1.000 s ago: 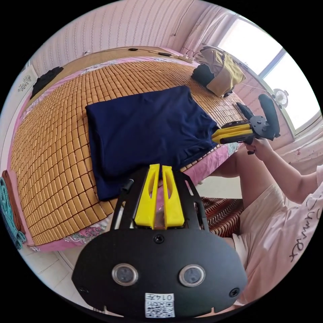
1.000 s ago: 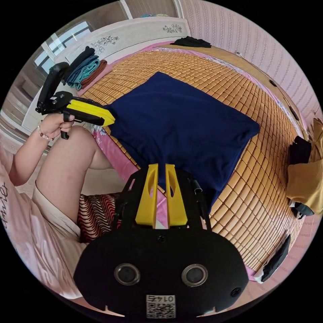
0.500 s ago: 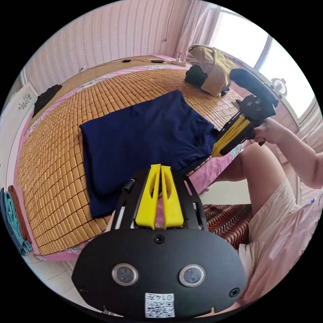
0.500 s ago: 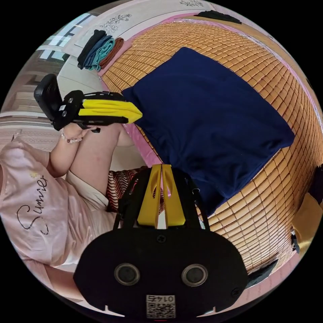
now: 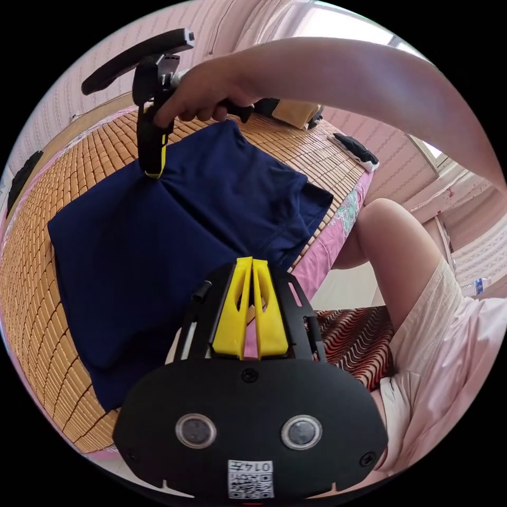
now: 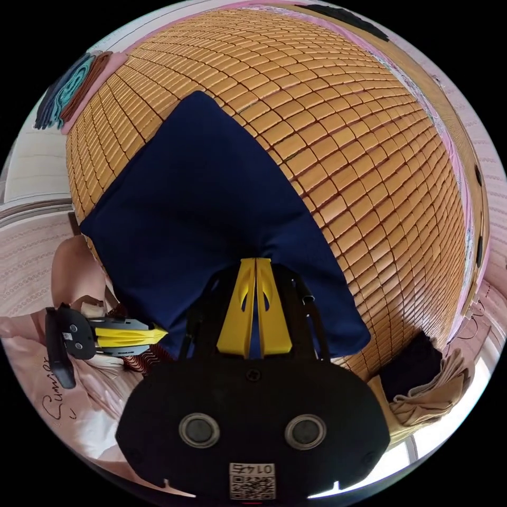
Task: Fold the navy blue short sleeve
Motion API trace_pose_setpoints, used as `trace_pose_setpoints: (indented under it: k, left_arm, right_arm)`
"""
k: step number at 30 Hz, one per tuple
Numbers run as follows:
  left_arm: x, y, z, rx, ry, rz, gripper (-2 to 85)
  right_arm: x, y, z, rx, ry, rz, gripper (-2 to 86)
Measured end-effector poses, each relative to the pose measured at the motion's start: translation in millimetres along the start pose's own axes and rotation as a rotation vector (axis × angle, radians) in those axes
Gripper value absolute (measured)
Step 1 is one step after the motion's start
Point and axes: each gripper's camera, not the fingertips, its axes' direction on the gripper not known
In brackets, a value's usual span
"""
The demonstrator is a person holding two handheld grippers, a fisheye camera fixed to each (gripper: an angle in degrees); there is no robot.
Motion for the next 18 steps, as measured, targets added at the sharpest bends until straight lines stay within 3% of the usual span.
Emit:
trace_pose_setpoints:
  k: [5,15,18]
  left_arm:
    - [3,5,12,-0.014,-0.007,0.033,-1.0]
    - [15,25,33,-0.038,0.011,0.082,-1.0]
    - [19,34,34,-0.044,0.025,0.124,-0.9]
  right_arm:
    - [23,-13,-21,0.062,-0.011,0.044,-0.7]
    - [49,-12,-6,-0.076,0.024,0.069,-0.9]
    - [58,20,-20,0.025,0.03,0.119,-0.9]
